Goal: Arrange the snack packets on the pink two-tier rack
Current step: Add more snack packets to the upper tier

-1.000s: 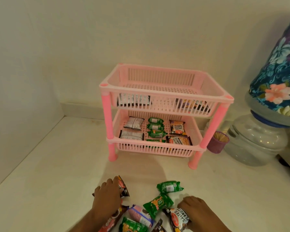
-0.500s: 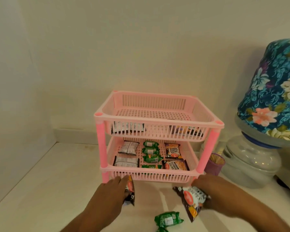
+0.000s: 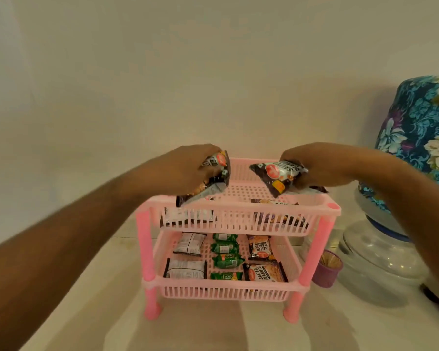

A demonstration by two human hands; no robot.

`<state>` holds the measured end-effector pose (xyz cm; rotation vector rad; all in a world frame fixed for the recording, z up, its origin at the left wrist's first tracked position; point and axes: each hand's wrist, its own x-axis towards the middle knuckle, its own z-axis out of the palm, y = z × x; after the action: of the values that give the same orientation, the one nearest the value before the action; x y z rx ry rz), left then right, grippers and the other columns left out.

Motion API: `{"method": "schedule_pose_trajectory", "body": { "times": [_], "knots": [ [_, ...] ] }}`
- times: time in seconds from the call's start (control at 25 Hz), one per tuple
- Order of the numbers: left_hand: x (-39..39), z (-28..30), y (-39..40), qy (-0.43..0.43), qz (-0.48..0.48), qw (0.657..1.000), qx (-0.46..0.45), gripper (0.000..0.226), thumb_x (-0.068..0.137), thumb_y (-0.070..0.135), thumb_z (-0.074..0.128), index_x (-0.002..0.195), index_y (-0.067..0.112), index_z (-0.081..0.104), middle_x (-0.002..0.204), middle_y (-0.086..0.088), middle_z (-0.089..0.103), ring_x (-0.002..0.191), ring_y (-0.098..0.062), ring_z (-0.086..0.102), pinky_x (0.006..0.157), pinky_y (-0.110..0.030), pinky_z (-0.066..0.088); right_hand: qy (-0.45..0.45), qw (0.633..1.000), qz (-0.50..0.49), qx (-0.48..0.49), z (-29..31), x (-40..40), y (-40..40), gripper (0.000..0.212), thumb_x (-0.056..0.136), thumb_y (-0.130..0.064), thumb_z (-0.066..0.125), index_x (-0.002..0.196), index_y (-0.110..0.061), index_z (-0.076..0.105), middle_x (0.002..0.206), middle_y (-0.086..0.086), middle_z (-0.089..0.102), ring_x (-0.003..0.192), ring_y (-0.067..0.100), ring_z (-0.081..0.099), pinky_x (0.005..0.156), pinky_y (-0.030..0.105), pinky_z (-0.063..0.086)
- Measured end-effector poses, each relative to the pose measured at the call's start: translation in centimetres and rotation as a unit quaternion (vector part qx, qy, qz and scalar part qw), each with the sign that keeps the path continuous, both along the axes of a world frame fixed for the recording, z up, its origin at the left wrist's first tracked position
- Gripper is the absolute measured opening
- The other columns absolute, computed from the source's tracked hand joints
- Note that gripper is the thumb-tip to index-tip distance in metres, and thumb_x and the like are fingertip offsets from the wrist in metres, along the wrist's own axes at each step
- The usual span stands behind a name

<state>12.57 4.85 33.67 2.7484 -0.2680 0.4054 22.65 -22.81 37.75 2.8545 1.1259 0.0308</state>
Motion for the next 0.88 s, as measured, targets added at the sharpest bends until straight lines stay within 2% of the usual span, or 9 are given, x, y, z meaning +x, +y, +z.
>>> {"method": "schedule_pose_trajectory", "body": {
  "times": [0.2, 0.28, 0.4, 0.48, 0.56, 0.6, 0.64, 0.76, 0.88],
  "knots": [
    [8.6, -1.1, 3.3, 0.071, 0.051, 0.993, 0.074, 0.036, 0.103, 0.031, 0.046, 0.138, 0.021, 0.047, 0.133, -0.004, 0.057, 0.109, -0.024, 0.057, 0.093, -0.043, 0.049, -0.012, 0.999, -0.040, -0.019, -1.3, 6.7, 3.8, 0.037, 0.081, -0.032, 0.076, 0.112, -0.017, 0.059, 0.104, 0.002, 0.065, 0.094, 0.023, 0.060, 0.082, 0.037, 0.049],
    [11.1, -2.4, 4.2, 0.100, 0.065, 0.988, 0.100, 0.036, 0.103, 0.022, 0.046, 0.138, 0.018, 0.045, 0.136, -0.007, 0.056, 0.112, -0.026, 0.056, 0.092, -0.040, 0.048, -0.013, 0.998, -0.062, -0.028, -2.8, 9.2, 5.0, 0.038, 0.082, -0.027, 0.075, 0.113, -0.014, 0.060, 0.106, 0.005, 0.065, 0.096, 0.025, 0.060, 0.083, 0.038, 0.050],
    [13.2, -4.0, 5.4, 0.131, 0.084, 0.979, 0.130, 0.040, 0.098, 0.010, 0.046, 0.138, 0.017, 0.046, 0.135, -0.008, 0.057, 0.114, -0.028, 0.057, 0.088, -0.035, 0.049, -0.008, 0.995, -0.091, -0.027, -5.2, 12.2, 6.2, 0.036, 0.082, -0.022, 0.074, 0.114, -0.013, 0.061, 0.108, 0.007, 0.067, 0.092, 0.024, 0.060, 0.075, 0.034, 0.046],
    [14.2, -4.7, 6.1, 0.136, 0.090, 0.974, 0.159, 0.044, 0.093, 0.006, 0.047, 0.135, 0.019, 0.051, 0.128, -0.006, 0.062, 0.106, -0.026, 0.061, 0.076, -0.032, 0.051, -0.013, 0.995, -0.099, -0.025, -6.6, 13.8, 6.5, 0.036, 0.082, -0.023, 0.075, 0.114, -0.013, 0.062, 0.108, 0.007, 0.068, 0.088, 0.023, 0.058, 0.073, 0.031, 0.044],
    [15.0, -5.2, 6.7, 0.133, 0.082, 0.969, 0.189, 0.045, 0.087, 0.004, 0.049, 0.128, 0.021, 0.059, 0.118, -0.004, 0.068, 0.097, -0.024, 0.065, 0.058, -0.025, 0.046, -0.018, 0.994, -0.109, -0.027, -7.9, 15.2, 6.7, 0.035, 0.082, -0.023, 0.075, 0.113, -0.013, 0.062, 0.109, 0.007, 0.068, 0.089, 0.023, 0.058, 0.074, 0.031, 0.045],
    [15.4, -5.3, 6.9, 0.133, 0.078, 0.968, 0.197, 0.045, 0.086, 0.004, 0.051, 0.125, 0.023, 0.062, 0.116, -0.003, 0.069, 0.095, -0.024, 0.065, 0.056, -0.024, 0.045, -0.017, 0.993, -0.115, -0.030, -8.4, 15.8, 6.8, 0.035, 0.082, -0.022, 0.074, 0.114, -0.013, 0.062, 0.110, 0.007, 0.068, 0.091, 0.023, 0.059, 0.076, 0.032, 0.046],
    [15.7, -5.5, 7.1, 0.135, 0.075, 0.968, 0.198, 0.045, 0.085, 0.004, 0.054, 0.124, 0.024, 0.063, 0.115, -0.002, 0.069, 0.096, -0.024, 0.065, 0.059, -0.024, 0.047, -0.015, 0.992, -0.120, -0.034, -8.9, 16.2, 6.8, 0.036, 0.083, -0.023, 0.074, 0.115, -0.014, 0.062, 0.111, 0.007, 0.068, 0.094, 0.024, 0.060, 0.078, 0.032, 0.047],
    [16.5, -5.9, 7.5, 0.143, 0.072, 0.968, 0.193, 0.043, 0.079, 0.008, 0.061, 0.118, 0.026, 0.066, 0.113, 0.001, 0.069, 0.100, -0.024, 0.064, 0.083, -0.037, 0.056, -0.012, 0.991, -0.125, -0.043, -9.9, 17.6, 6.9, 0.036, 0.083, -0.024, 0.073, 0.116, -0.016, 0.061, 0.113, 0.005, 0.067, 0.098, 0.024, 0.060, 0.080, 0.032, 0.045],
    [17.3, -6.6, 7.5, 0.140, 0.064, 0.965, 0.211, 0.042, 0.078, 0.009, 0.060, 0.117, 0.024, 0.069, 0.110, 0.001, 0.071, 0.099, -0.024, 0.065, 0.086, -0.040, 0.057, -0.020, 0.990, -0.125, -0.057, -10.8, 18.6, 6.7, 0.036, 0.083, -0.024, 0.071, 0.118, -0.017, 0.062, 0.114, 0.003, 0.068, 0.105, 0.024, 0.061, 0.090, 0.035, 0.049]
  ]
}}
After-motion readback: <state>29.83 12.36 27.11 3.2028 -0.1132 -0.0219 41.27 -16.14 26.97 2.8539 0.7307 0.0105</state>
